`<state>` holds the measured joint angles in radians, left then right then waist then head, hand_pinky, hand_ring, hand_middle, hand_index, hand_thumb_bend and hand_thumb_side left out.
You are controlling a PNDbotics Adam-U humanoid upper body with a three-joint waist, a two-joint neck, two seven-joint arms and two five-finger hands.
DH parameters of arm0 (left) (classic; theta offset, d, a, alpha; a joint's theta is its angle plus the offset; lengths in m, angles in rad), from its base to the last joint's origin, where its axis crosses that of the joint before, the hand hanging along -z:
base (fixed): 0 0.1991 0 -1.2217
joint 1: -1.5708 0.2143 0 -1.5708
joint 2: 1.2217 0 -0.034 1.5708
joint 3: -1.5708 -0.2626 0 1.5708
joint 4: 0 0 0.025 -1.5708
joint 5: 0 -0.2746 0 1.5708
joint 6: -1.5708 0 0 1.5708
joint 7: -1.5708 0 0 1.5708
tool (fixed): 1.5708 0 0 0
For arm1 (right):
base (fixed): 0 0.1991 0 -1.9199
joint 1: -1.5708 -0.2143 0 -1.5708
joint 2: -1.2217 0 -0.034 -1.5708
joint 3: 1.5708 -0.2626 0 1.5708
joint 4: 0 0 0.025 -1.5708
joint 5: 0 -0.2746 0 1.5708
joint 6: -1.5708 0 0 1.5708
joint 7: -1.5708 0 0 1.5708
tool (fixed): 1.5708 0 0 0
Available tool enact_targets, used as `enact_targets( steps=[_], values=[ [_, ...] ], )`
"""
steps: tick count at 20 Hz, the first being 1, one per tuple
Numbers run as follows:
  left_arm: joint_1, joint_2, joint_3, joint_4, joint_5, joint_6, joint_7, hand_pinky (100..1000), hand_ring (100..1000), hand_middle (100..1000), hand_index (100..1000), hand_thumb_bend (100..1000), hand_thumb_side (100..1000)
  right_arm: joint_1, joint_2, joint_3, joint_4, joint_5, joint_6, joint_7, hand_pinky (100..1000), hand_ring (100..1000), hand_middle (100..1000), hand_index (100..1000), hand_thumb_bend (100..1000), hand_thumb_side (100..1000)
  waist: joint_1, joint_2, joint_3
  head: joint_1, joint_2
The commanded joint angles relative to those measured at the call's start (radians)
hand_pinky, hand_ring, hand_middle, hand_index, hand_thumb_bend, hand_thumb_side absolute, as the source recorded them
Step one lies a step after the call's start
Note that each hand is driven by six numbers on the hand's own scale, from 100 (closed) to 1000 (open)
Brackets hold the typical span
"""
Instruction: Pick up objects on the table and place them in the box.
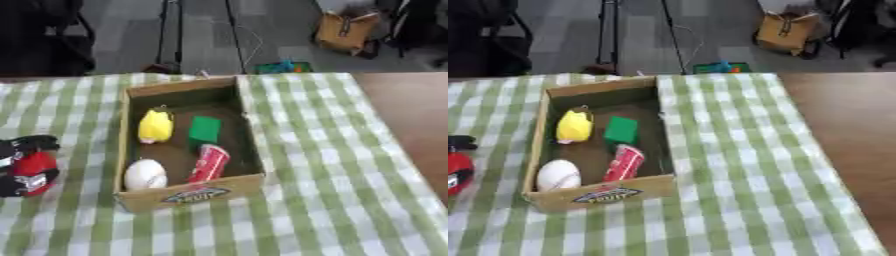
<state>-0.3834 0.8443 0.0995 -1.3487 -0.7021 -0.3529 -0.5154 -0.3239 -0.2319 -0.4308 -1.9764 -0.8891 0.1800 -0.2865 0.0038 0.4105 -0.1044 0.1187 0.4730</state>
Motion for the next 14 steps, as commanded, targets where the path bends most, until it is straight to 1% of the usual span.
enact_targets(
  steps=[1,2,3,4,5,6,7,10,11,12,14],
  values=[
    [0.040,-0.002,-0.024,0.043,-0.003,0.005,-0.030,610,851,1000,968,162,1000,-0.008,-0.011,-0.007,-0.024,0.001,0.000,-0.002,677,686,508,535,100,371,-0.011,-0.005,0.000,-0.003,-0.012],
    [0.043,-0.006,-0.024,0.044,0.002,0.007,-0.034,610,851,1000,968,162,1000,-0.008,-0.010,-0.007,-0.024,0.001,0.001,-0.003,677,686,508,535,100,371,-0.011,-0.004,0.000,-0.004,-0.012],
    [0.046,-0.009,-0.024,0.045,0.006,0.010,-0.038,594,828,1000,978,125,1000,-0.008,-0.010,-0.007,-0.024,0.000,0.001,-0.004,678,687,506,537,100,372,-0.011,-0.004,0.000,-0.004,-0.012],
    [0.050,-0.013,-0.023,0.046,0.010,0.012,-0.041,585,819,1000,980,117,1000,-0.009,-0.010,-0.008,-0.024,0.000,0.001,-0.005,678,686,506,536,100,373,-0.012,-0.004,0.000,-0.005,-0.013],
    [0.053,-0.016,-0.022,0.047,0.016,0.016,-0.044,551,800,1000,983,100,1000,-0.009,-0.010,-0.008,-0.024,0.000,0.001,-0.005,679,687,506,536,100,371,-0.012,-0.004,0.000,-0.005,-0.013],
    [0.055,-0.019,-0.021,0.047,0.021,0.018,-0.046,551,800,1000,983,100,1000,-0.009,-0.010,-0.008,-0.024,0.000,0.002,-0.006,679,687,506,536,100,371,-0.012,-0.004,0.001,-0.005,-0.013],
    [0.057,-0.020,-0.020,0.046,0.024,0.020,-0.048,512,773,1000,980,100,976,-0.009,-0.010,-0.008,-0.024,0.000,0.002,-0.006,681,687,506,536,100,372,-0.013,-0.004,0.001,-0.005,-0.013],
    [0.061,-0.025,-0.019,0.044,0.034,0.023,-0.049,496,764,1000,977,100,959,-0.009,-0.009,-0.008,-0.024,0.000,0.003,-0.007,681,687,506,536,100,371,-0.013,-0.004,0.001,-0.006,-0.014],
    [0.062,-0.026,-0.018,0.043,0.037,0.022,-0.048,451,745,996,962,100,929,-0.009,-0.009,-0.008,-0.024,0.000,0.003,-0.007,682,688,507,537,100,371,-0.013,-0.004,0.001,-0.006,-0.014],
    [0.063,-0.029,-0.017,0.039,0.043,0.019,-0.043,451,745,996,962,100,929,-0.009,-0.009,-0.008,-0.024,0.000,0.003,-0.007,682,688,507,537,100,371,-0.013,-0.004,0.001,-0.005,-0.014],
    [0.066,-0.035,-0.014,0.028,0.052,0.002,-0.023,489,767,1000,962,100,987,-0.009,-0.008,-0.008,-0.024,0.000,0.004,-0.006,683,688,506,537,100,371,-0.014,-0.003,0.001,-0.005,-0.015]
  ],
)
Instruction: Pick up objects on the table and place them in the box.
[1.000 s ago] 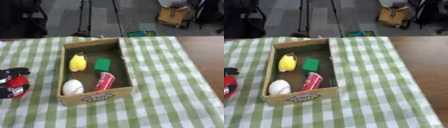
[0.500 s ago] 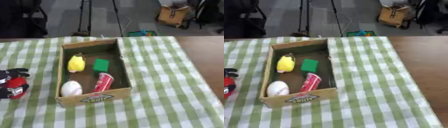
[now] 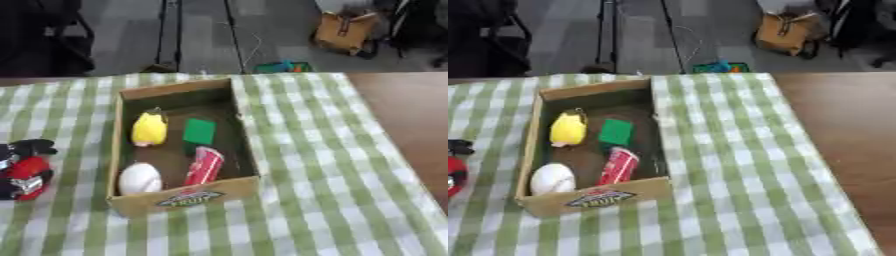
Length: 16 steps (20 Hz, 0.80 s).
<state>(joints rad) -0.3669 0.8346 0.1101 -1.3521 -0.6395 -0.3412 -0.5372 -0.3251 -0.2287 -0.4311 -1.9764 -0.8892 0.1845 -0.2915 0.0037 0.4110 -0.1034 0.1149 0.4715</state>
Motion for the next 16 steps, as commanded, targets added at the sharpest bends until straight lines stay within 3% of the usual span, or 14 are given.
enact_targets(
  steps=[1,7,9,12,16],
  values=[
    [0.054,-0.029,-0.022,0.024,-0.008,-0.024,0.018,487,771,1000,966,100,974,-0.008,-0.012,-0.008,-0.024,0.000,0.000,0.000,683,687,506,536,100,370,-0.014,-0.004,0.000,-0.001,-0.014],
    [0.125,-0.086,0.012,-0.038,-0.009,-0.134,0.232,458,786,1000,1000,100,1000,-0.011,-0.011,-0.010,-0.024,-0.001,-0.002,0.001,683,688,505,532,100,369,-0.017,0.002,-0.002,-0.002,-0.016],
    [0.150,-0.109,0.021,-0.050,-0.025,-0.159,0.298,441,780,1000,1000,100,1000,-0.012,-0.009,-0.010,-0.024,-0.003,-0.002,0.000,683,687,505,533,100,366,-0.019,0.002,0.001,0.029,-0.014],
    [0.158,-0.140,0.022,-0.046,-0.035,-0.182,0.355,404,765,1000,1000,100,1000,-0.015,-0.004,-0.008,-0.024,-0.006,0.002,0.000,683,683,504,533,100,365,-0.024,-0.001,0.004,0.177,-0.015],
    [0.153,-0.154,0.019,-0.036,-0.036,-0.202,0.387,404,767,1000,1000,100,1000,-0.020,-0.002,-0.007,-0.024,-0.008,-0.001,0.000,684,681,504,534,100,368,-0.029,-0.005,0.002,0.314,-0.026]
  ],
)
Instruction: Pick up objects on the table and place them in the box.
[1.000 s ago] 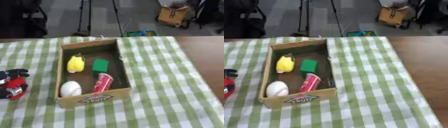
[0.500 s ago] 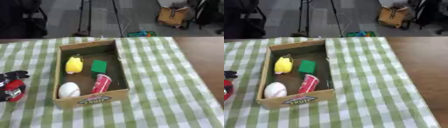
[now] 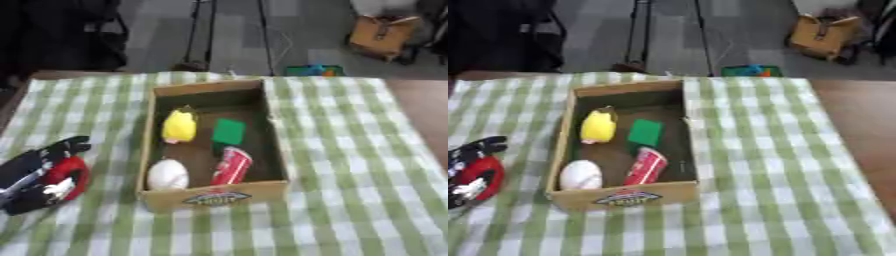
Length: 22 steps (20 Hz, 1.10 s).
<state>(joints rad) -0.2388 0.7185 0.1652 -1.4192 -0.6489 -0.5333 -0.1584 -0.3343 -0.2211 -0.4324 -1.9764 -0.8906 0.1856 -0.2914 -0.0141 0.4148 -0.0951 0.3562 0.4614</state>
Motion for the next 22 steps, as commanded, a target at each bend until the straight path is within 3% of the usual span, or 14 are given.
enact_targets(
  steps=[1,5,8,15,21,22],
  values=[
    [0.023,-0.039,-0.037,0.033,-0.027,-0.013,0.012,404,767,1000,1000,100,1000,-0.011,-0.010,-0.005,-0.024,-0.007,-0.003,0.000,684,681,504,534,100,368,-0.011,-0.009,-0.007,0.087,-0.018],
    [0.021,-0.043,-0.040,0.038,-0.036,-0.020,0.017,420,777,1000,1000,100,1000,-0.013,-0.009,-0.004,-0.024,-0.008,-0.003,-0.001,685,681,504,535,100,368,-0.012,-0.010,-0.009,0.099,-0.023],
    [0.023,-0.046,-0.041,0.046,-0.050,-0.012,0.005,496,821,1000,1000,100,1000,-0.015,-0.009,-0.004,-0.024,-0.009,-0.004,-0.001,685,680,503,534,100,365,-0.012,-0.009,-0.011,0.087,-0.026],
    [0.021,-0.050,-0.040,0.046,-0.088,0.009,-0.021,543,841,1000,1000,100,1000,-0.014,-0.009,-0.004,-0.024,-0.010,-0.002,-0.001,686,681,503,530,100,363,-0.011,-0.007,-0.011,0.045,-0.029],
    [0.018,-0.047,-0.038,0.034,-0.164,0.027,-0.024,653,891,1000,1000,100,1000,-0.013,-0.009,-0.005,-0.024,-0.011,-0.001,-0.001,687,681,503,526,100,362,-0.011,-0.006,-0.011,0.019,-0.032],
    [0.018,-0.046,-0.038,0.031,-0.180,0.027,-0.022,652,884,1000,1000,100,955,-0.013,-0.009,-0.005,-0.024,-0.011,-0.001,-0.001,688,681,503,521,100,358,-0.011,-0.006,-0.011,0.017,-0.032]
  ],
)
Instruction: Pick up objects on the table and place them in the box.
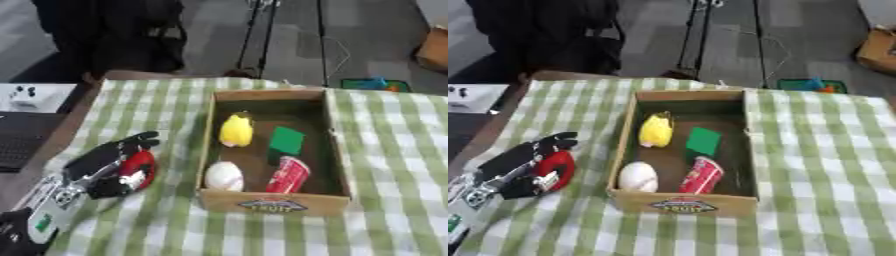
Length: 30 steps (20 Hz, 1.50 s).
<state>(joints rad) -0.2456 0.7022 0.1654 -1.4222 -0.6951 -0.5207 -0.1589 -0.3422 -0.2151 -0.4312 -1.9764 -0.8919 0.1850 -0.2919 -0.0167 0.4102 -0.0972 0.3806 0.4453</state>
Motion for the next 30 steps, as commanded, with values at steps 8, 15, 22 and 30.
enact_targets(
  steps=[8,15,22,30],
  values=[
    [0.026,-0.029,-0.048,0.025,-0.229,0.005,-0.022,443,788,976,935,100,888,-0.005,-0.015,-0.007,-0.024,-0.008,0.003,-0.005,690,682,501,508,100,359,-0.008,-0.001,-0.009,-0.026,-0.013],
    [0.027,-0.030,-0.057,0.023,-0.214,0.011,-0.056,400,738,879,671,100,905,-0.004,-0.015,-0.006,-0.024,-0.007,0.007,-0.011,692,683,498,501,100,357,-0.007,-0.001,-0.008,-0.049,-0.003],
    [0.026,-0.030,-0.058,0.026,-0.181,0.023,-0.092,368,709,859,634,100,932,-0.005,-0.015,-0.007,-0.024,-0.007,0.010,-0.014,692,682,497,497,100,358,-0.007,-0.002,-0.008,-0.062,-0.001],
    [0.031,-0.037,-0.057,0.052,-0.109,0.047,-0.127,206,617,779,644,100,830,-0.006,-0.016,-0.007,-0.024,-0.007,0.008,-0.015,695,683,497,490,100,359,-0.008,-0.001,-0.008,-0.064,-0.001]
  ],
)
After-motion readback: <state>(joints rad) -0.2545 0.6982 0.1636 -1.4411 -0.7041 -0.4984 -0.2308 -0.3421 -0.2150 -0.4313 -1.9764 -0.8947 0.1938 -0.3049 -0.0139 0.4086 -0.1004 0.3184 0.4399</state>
